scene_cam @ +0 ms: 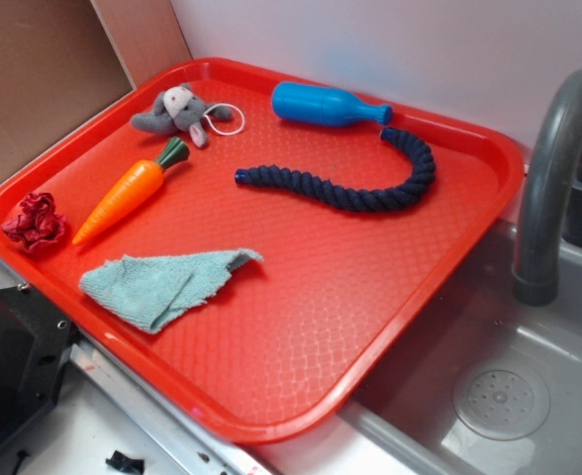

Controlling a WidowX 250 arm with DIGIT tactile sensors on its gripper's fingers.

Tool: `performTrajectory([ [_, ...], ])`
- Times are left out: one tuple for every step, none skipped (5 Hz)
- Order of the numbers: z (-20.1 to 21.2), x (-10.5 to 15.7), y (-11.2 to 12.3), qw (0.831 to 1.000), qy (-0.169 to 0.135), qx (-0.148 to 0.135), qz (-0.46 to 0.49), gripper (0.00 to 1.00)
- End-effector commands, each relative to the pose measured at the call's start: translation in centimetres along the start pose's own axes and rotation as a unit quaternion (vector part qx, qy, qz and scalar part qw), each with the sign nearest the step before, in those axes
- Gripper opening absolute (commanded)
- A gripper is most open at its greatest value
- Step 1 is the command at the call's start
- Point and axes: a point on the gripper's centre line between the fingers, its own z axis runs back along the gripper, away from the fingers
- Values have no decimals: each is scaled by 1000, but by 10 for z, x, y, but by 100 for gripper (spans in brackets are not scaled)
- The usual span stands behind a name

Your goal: Grab the blue rope.

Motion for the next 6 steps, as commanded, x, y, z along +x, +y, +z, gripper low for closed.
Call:
performTrajectory([
  [0,0,0,1000,0,0,0,100],
  [-8,19,-7,999,-8,-13,-50,100],
  [-24,45,-18,992,-18,-30,-125,100],
  [-51,84,-31,971,-28,-26,-237,100],
  [-74,116,-46,944,-30,-56,-323,100],
  [-101,139,-64,907,-23,-81,-413,100],
])
